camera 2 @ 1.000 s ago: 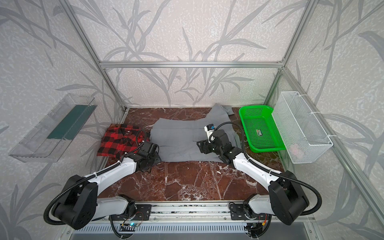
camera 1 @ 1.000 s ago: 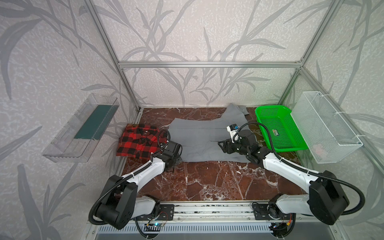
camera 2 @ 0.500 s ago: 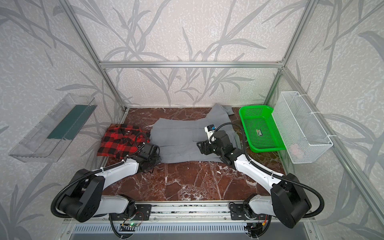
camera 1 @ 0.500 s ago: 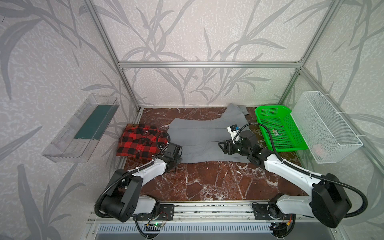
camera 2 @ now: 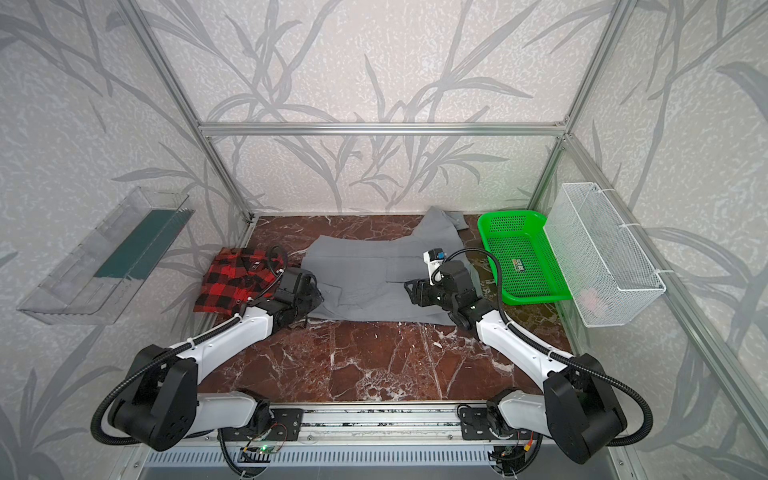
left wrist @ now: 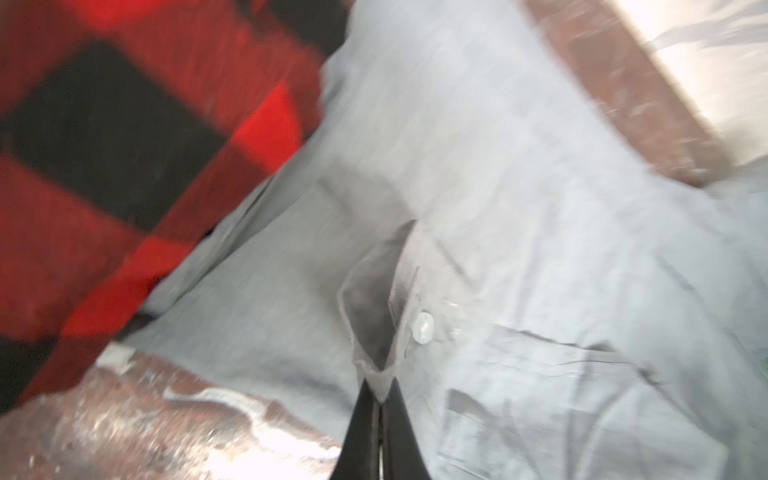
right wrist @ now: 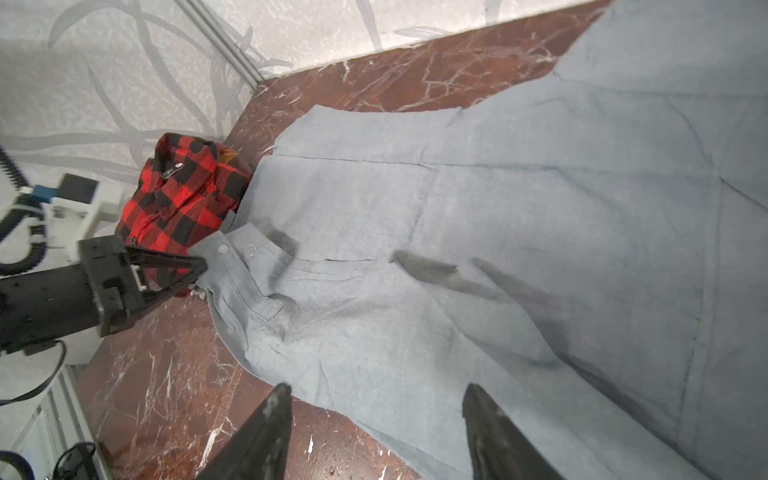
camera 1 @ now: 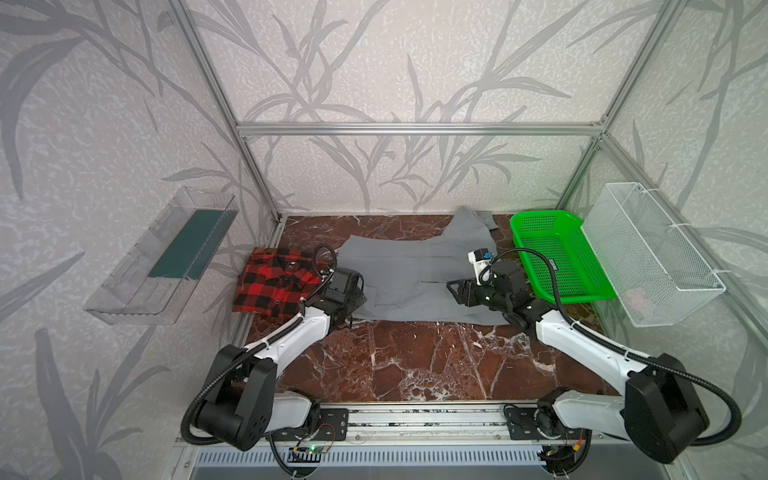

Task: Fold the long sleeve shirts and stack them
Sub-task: 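Grasp the buttoned sleeve cuff near the plaid shirt with the left gripper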

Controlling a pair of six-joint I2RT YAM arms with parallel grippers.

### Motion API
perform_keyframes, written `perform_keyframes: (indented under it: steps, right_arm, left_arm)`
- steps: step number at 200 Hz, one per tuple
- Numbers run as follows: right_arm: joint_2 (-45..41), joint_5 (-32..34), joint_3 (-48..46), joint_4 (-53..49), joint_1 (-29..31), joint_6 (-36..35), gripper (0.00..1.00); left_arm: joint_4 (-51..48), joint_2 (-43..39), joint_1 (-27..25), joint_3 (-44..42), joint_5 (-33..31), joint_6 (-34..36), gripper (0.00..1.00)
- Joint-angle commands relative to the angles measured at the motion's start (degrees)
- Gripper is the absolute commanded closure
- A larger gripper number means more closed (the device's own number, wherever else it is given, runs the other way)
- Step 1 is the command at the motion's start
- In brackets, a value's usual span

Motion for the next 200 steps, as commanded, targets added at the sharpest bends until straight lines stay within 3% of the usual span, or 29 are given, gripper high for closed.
perform_keyframes:
  steps: [1,40,80,119,178,200]
  right_arm:
    - [1.9,-3.6,-1.9,3.3,-2.4,5.0,0.36]
    - [5.0,-5.9,-4.8,8.8,-6.7,11.0,0.39]
    - [7.7,-5.3,-5.4,11.0,-8.4,13.3,0.40]
    - [10.9,-6.0,-5.8,12.9,-9.8,14.3,0.42]
    - [11.2,-9.2,-4.7,10.9,-9.6,15.7,0.62]
    - [12.6,-6.5,-5.7,9.2,-9.9,16.1,0.67]
  left_arm:
    - [0.7,-1.6,0.1,3.4,-2.9,6.1,1.00]
    - [7.3,-1.5,0.1,4.4,-5.6,11.4,1.00]
    - [32.3,0.5,-0.4,-1.5,-2.4,16.6,1.00]
    - [48.5,5.3,-0.6,-10.3,-1.8,11.8,1.00]
    - [48.5,5.3,-0.7,-19.3,-8.3,5.2,1.00]
    - [47.5,6.0,-0.7,-19.7,-8.2,5.1,0.96]
